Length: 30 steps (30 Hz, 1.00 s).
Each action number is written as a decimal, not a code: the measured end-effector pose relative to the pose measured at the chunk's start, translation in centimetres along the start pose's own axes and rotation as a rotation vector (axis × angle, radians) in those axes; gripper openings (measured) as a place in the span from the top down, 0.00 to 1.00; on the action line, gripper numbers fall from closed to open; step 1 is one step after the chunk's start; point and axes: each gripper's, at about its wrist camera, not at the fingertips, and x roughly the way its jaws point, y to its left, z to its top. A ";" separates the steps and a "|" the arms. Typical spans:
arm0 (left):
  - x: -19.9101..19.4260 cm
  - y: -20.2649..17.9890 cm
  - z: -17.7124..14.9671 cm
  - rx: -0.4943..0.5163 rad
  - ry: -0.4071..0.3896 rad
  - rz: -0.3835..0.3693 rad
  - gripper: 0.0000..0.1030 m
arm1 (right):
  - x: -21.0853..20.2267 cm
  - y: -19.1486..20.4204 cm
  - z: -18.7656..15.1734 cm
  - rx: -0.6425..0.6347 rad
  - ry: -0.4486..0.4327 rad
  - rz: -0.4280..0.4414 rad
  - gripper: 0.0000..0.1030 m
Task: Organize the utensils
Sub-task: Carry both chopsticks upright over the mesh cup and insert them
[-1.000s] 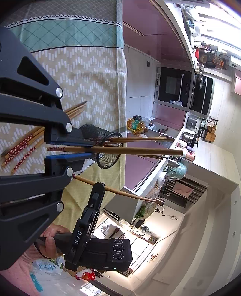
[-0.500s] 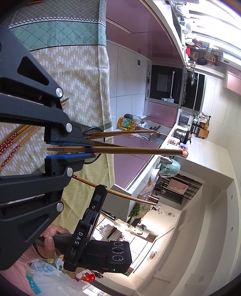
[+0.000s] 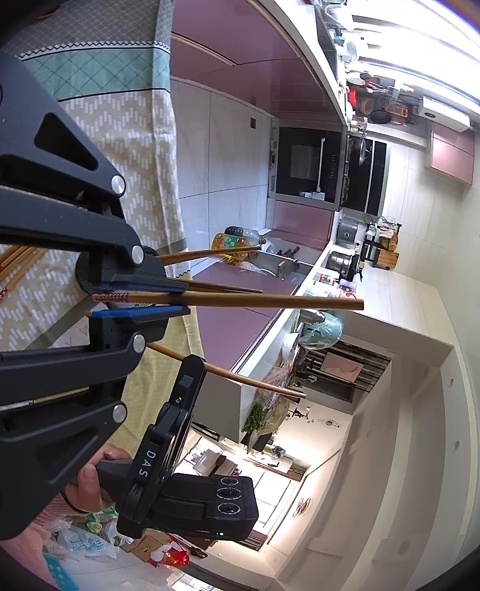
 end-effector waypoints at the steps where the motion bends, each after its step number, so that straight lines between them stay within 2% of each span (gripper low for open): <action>1: 0.1 0.0 0.3 0.001 -0.004 0.001 0.93 | 0.1 0.0 0.1 -0.002 -0.003 -0.001 0.94; 9: 0.8 -0.5 1.6 0.019 -0.019 0.028 0.93 | 0.8 -0.2 1.3 -0.020 -0.025 -0.029 0.94; 14: 1.7 -0.6 1.8 0.034 -0.002 0.048 0.93 | 1.6 -0.8 1.3 -0.006 -0.025 -0.043 0.94; 21: 3.7 -0.5 1.0 0.052 0.060 0.074 0.93 | 2.9 -1.7 0.5 0.013 -0.002 -0.077 0.94; 30: 5.6 -0.7 0.0 0.082 0.140 0.083 0.93 | 4.7 -2.3 -0.5 0.016 0.077 -0.098 0.94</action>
